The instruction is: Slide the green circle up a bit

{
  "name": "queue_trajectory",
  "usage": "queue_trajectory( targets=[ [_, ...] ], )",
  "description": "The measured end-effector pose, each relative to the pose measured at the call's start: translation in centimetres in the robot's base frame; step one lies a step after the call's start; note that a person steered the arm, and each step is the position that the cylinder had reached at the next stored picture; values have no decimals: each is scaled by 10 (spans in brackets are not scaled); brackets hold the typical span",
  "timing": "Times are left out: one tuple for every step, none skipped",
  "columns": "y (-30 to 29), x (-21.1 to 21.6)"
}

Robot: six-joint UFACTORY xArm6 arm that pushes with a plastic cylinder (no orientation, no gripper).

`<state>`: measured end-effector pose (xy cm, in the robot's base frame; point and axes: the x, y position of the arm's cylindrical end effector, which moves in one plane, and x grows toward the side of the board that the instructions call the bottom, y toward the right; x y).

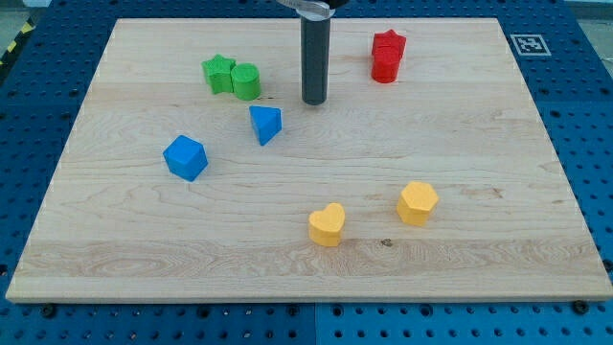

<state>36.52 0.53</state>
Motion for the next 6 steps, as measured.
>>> queue_trajectory(
  targets=[
    [0, 0],
    [0, 0],
    [0, 0],
    [-5, 2],
    [-26, -1],
    [-54, 8]
  ],
)
